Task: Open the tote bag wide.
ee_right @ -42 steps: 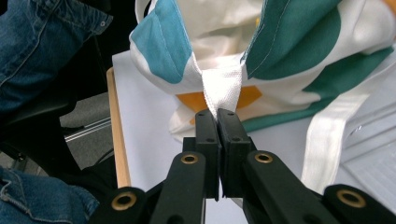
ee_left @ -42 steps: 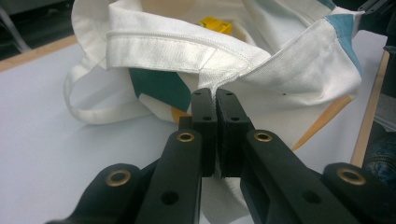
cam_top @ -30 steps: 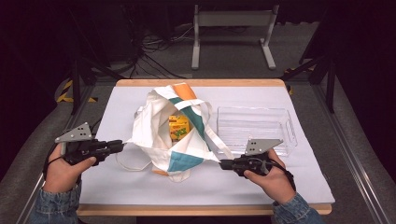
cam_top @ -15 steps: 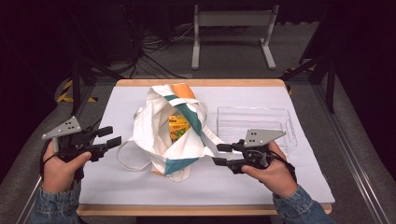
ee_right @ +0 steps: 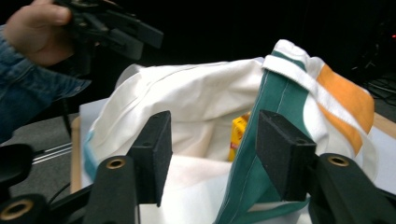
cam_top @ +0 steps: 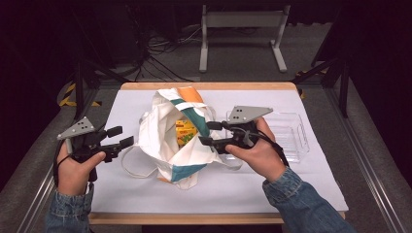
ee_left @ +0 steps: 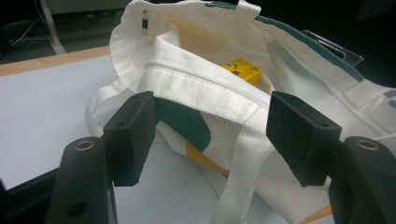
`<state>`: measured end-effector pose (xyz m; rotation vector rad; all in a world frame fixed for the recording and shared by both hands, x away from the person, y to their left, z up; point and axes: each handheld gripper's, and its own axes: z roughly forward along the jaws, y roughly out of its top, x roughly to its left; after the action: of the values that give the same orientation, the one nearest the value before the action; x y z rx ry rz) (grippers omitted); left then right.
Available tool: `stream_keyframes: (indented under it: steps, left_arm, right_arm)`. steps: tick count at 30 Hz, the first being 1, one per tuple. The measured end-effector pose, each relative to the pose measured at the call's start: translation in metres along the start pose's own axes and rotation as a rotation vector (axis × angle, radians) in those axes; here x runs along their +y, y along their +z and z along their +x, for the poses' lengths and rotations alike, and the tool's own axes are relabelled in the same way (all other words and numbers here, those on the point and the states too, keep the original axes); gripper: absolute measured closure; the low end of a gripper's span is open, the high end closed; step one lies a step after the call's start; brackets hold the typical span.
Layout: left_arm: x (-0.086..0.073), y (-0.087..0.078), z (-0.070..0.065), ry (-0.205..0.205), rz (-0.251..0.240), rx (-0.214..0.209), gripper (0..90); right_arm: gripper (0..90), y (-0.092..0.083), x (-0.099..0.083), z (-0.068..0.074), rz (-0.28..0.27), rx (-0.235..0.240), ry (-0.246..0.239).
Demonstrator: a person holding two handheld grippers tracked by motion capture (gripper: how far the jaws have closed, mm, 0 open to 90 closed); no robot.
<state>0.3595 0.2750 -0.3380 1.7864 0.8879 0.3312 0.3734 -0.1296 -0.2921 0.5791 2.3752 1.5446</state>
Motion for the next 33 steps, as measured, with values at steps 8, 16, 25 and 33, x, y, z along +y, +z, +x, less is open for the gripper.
stream_keyframes:
  steps: [8, 16, 25, 33]
  left_arm:
    - [0.003, 0.011, -0.01, 0.053, 0.025, -0.002, 30.1]
    - [-0.001, 0.014, -0.007, 0.034, 0.027, -0.002, 29.5]
    - [-0.001, 0.014, -0.008, 0.045, 0.028, 0.004, 28.7]
    - [-0.001, 0.014, -0.009, 0.038, 0.028, 0.0, 28.4]
  right_arm:
    - [36.5, 0.038, 0.005, -0.013, 0.048, -0.08, -0.011]
    - [32.1, 0.062, 0.004, -0.022, 0.088, -0.142, -0.024]
    - [60.4, 0.069, 0.004, -0.023, 0.144, -0.185, -0.044]
    - [87.6, 0.057, 0.008, -0.021, 0.151, -0.247, -0.06]
